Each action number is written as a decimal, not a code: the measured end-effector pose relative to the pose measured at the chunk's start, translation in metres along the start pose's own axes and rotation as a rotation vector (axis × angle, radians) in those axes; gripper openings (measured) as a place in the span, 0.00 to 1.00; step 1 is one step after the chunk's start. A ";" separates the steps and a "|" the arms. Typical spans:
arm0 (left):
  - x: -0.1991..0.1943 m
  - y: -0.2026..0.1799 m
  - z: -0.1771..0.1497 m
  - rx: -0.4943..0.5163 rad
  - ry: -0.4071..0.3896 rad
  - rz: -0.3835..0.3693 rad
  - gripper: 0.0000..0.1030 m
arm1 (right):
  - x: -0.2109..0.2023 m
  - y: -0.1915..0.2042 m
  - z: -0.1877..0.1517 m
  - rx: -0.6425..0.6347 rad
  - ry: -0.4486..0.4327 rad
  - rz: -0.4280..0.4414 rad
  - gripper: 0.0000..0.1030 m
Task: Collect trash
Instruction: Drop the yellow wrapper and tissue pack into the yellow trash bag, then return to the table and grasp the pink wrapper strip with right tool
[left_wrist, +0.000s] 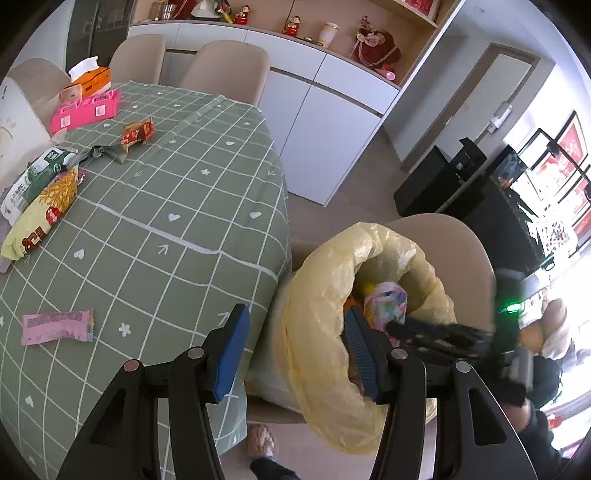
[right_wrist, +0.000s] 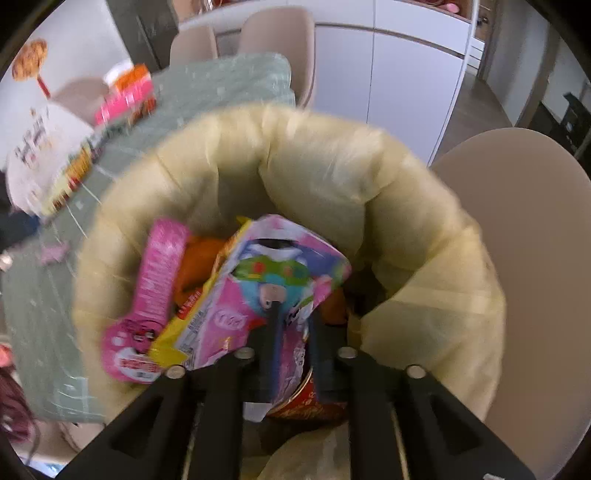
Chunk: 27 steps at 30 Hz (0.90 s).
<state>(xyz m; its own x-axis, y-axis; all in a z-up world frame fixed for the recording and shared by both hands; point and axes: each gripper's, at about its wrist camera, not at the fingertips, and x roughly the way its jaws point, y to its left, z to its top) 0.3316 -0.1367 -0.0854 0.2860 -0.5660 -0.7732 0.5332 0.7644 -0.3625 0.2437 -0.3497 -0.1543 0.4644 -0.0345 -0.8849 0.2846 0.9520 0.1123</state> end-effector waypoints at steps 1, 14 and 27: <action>0.000 0.001 0.000 -0.002 0.000 0.000 0.53 | -0.009 -0.001 0.001 0.001 -0.022 0.015 0.34; -0.015 0.017 0.003 -0.019 -0.021 0.023 0.53 | 0.035 0.040 0.012 -0.044 0.067 0.125 0.26; -0.031 0.057 -0.001 -0.024 -0.038 0.064 0.53 | -0.017 0.038 0.014 -0.071 -0.058 0.034 0.47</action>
<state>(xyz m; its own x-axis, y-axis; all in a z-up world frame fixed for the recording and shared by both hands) 0.3520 -0.0756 -0.0827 0.3490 -0.5270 -0.7749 0.4940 0.8062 -0.3258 0.2582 -0.3175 -0.1288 0.5209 -0.0177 -0.8535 0.2087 0.9721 0.1072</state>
